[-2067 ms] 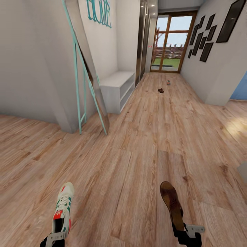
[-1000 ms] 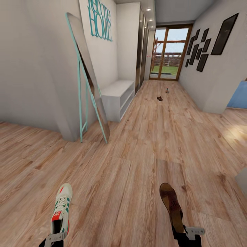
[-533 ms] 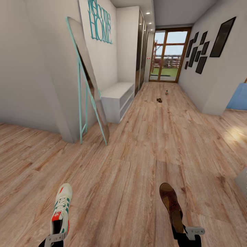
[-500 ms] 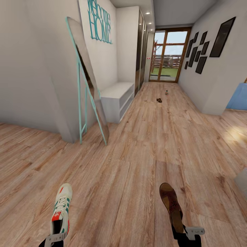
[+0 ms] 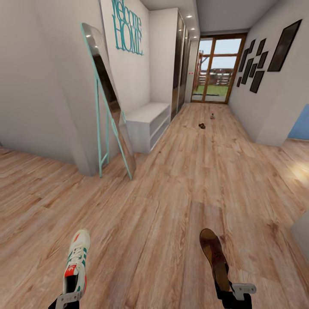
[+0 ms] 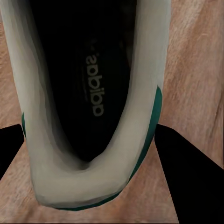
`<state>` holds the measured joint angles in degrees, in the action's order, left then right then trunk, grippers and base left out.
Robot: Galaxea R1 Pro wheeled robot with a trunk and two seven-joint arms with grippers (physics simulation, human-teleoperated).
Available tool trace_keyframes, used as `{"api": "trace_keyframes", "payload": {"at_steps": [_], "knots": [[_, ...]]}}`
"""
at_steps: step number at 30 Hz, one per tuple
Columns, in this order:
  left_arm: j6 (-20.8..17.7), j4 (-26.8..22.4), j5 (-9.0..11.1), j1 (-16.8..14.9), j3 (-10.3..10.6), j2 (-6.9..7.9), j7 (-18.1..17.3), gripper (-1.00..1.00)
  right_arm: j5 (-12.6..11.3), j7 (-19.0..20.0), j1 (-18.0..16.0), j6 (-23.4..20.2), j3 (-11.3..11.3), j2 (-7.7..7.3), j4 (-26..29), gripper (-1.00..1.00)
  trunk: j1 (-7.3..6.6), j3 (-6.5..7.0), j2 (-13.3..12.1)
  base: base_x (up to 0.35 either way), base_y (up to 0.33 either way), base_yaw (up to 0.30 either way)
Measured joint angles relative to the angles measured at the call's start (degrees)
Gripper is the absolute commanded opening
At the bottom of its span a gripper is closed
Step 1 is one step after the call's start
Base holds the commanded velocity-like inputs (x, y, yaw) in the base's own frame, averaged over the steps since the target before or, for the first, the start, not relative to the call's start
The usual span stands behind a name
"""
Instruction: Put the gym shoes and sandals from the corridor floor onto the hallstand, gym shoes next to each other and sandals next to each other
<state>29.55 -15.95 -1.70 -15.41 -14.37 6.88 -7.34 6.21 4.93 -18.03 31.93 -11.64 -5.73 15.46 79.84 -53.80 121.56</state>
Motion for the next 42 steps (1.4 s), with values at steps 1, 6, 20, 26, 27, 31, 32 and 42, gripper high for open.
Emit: {"api": "trace_keyframes", "payload": {"at_steps": [1, 6, 20, 26, 27, 31, 32, 42], "knots": [[0.0, 0.0, 0.0, 0.0, 0.0, 0.0, 0.0, -1.0, 0.0, 0.0, 0.0, 0.0, 0.0, 0.0, 0.0, -1.0, 0.0, 0.0, 0.0, -0.134, -0.268, 0.264], [0.0, 0.0, 0.0, 0.0, 0.0, 0.0, 0.0, -1.0, 0.0, 0.0, 0.0, 0.0, 0.0, 0.0, 0.0, -1.0, 0.0, 0.0, 0.0, -0.124, -0.268, 0.271], [0.0, 0.0, 0.0, 0.0, 0.0, 0.0, 0.0, -1.0, -0.1, 0.1, 0.0, 0.0, 0.0, 0.07, 0.1, -1.0, 0.0, -0.01, 0.0, -0.106, -0.269, 0.087], [0.0, 0.0, 0.0, 0.0, -0.1, 0.06, 0.0, -1.0, -0.1, 0.0, 0.0, 0.0, 0.0, 0.01, 0.1, -1.0, -0.01, -0.01, 0.0, -0.038, -0.268, 0.001], [0.0, 0.0, 0.0, 0.0, -0.1, 0.07, 0.0, -1.0, -0.1, 0.0, 0.0, 0.0, 0.0, 0.01, 0.1, -1.0, -0.01, -0.01, 0.0, -0.006, -0.254, 0.0], [0.0, 0.0, 0.0, 0.0, -0.1, 0.09, 0.0, -1.0, -0.2, 0.0, 0.0, -0.1, 0.0, 0.0, 0.1, -1.0, -0.01, -0.01, 0.0, -0.003, -0.167, 0.09], [0.0, 0.0, 0.0, 0.0, -0.1, 0.09, 0.0, -1.0, -0.2, 0.0, 0.0, -0.1, 0.0, 0.0, 0.0, -1.0, -0.01, -0.01, 0.0, -0.001, -0.072, 0.197], [0.0, 0.0, 0.2, 0.0, -0.1, 0.15, 0.0, -1.0, -0.2, 0.0, 0.0, -0.1, 0.0, 0.14, 0.0, -1.0, -0.01, -0.01, 0.0, 0.0, -0.02, 0.257]]}}
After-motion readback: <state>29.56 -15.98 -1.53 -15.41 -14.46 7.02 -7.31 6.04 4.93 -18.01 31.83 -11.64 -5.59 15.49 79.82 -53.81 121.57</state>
